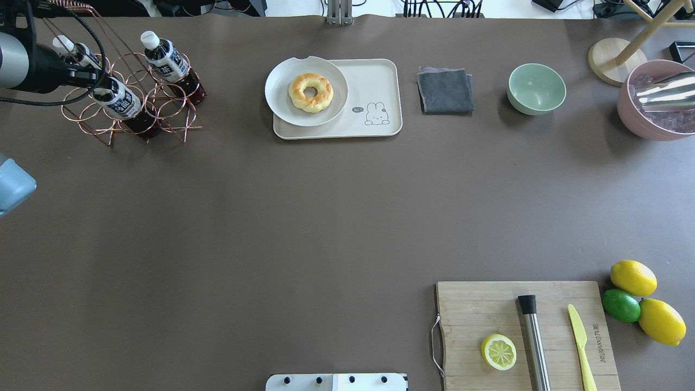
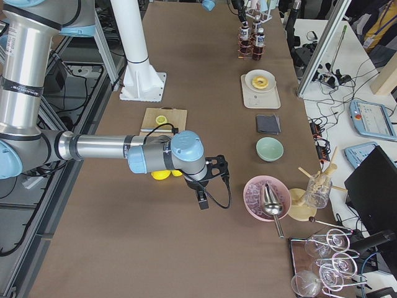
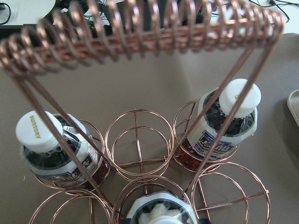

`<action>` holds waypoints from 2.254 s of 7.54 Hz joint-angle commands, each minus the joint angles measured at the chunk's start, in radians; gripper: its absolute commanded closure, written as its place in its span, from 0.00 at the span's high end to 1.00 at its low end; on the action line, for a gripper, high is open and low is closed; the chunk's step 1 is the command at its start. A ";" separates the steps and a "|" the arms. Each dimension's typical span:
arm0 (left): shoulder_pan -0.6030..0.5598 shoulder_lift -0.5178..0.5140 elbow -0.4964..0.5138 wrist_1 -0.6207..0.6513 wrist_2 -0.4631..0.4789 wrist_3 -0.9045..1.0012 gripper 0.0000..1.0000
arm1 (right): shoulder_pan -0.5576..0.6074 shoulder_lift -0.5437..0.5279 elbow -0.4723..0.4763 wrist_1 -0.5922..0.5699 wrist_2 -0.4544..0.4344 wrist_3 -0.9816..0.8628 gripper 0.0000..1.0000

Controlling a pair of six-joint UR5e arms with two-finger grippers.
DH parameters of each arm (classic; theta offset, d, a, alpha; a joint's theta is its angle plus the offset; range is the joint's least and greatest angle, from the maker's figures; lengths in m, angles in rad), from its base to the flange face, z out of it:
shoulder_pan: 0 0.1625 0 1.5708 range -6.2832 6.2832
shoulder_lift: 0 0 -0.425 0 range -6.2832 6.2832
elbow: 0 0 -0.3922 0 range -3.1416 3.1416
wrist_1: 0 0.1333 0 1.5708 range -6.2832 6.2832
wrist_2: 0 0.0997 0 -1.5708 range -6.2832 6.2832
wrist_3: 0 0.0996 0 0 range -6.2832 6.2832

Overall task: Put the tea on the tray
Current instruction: 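Move the left gripper down over the tea bottle in the copper rack, then grasp the tea bottle with the left gripper and lift it from the rack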

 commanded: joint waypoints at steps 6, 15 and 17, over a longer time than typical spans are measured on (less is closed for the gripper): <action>-0.165 -0.001 -0.144 0.153 -0.125 0.062 0.00 | 0.001 -0.014 0.020 0.000 0.005 0.000 1.00; 0.097 -0.343 -0.563 0.962 0.024 -0.213 0.00 | -0.001 -0.013 0.018 -0.002 0.043 0.000 1.00; 0.258 -0.583 -0.420 1.095 0.195 -0.319 0.00 | -0.001 -0.013 0.020 0.000 0.045 0.000 1.00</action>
